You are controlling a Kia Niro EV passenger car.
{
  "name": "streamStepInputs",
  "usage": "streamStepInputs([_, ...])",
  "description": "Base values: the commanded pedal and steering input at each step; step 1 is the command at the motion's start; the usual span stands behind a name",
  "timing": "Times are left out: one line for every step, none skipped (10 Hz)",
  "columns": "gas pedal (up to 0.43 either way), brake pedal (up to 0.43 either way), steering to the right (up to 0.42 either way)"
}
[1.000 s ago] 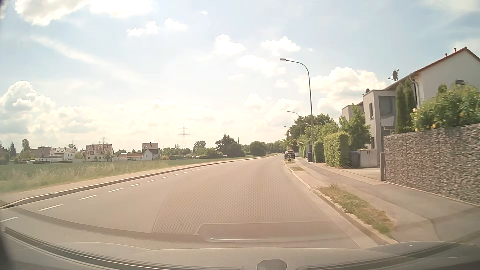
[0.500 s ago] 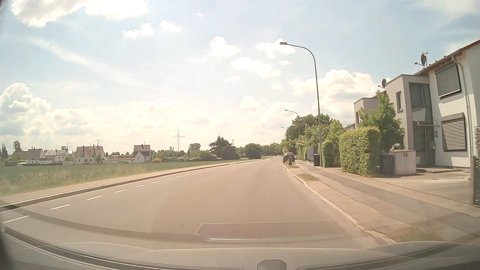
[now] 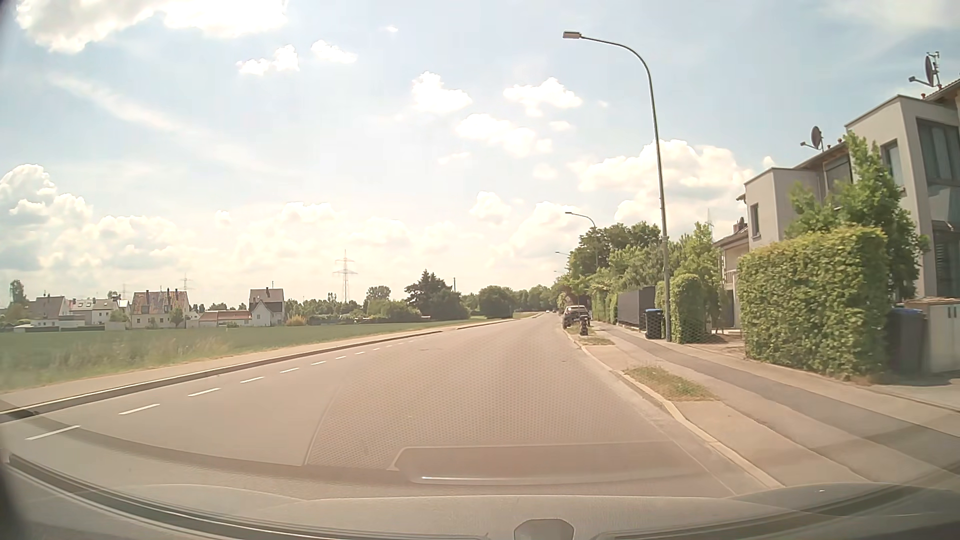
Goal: Follow the waypoints while adhering to traffic rules and regulations
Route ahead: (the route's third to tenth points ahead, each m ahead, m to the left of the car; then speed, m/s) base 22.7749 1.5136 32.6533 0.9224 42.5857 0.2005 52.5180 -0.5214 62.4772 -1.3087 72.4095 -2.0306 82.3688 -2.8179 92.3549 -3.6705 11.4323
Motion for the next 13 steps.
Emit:
streamStepInputs([0.150, 0.000, 0.011])
streamStepInputs([0.150, 0.000, 0.012])
streamStepInputs([0.150, 0.000, 0.011])
streamStepInputs([0.150, 0.000, 0.011])
streamStepInputs([0.150, 0.000, 0.010])
streamStepInputs([0.150, 0.000, 0.009])
streamStepInputs([0.150, 0.000, 0.010])
streamStepInputs([0.150, 0.000, 0.010])
streamStepInputs([0.150, 0.000, 0.010])
streamStepInputs([0.150, 0.000, 0.009])
streamStepInputs([0.150, 0.000, 0.008])
streamStepInputs([0.150, 0.000, 0.008])
streamStepInputs([0.150, 0.000, 0.007])
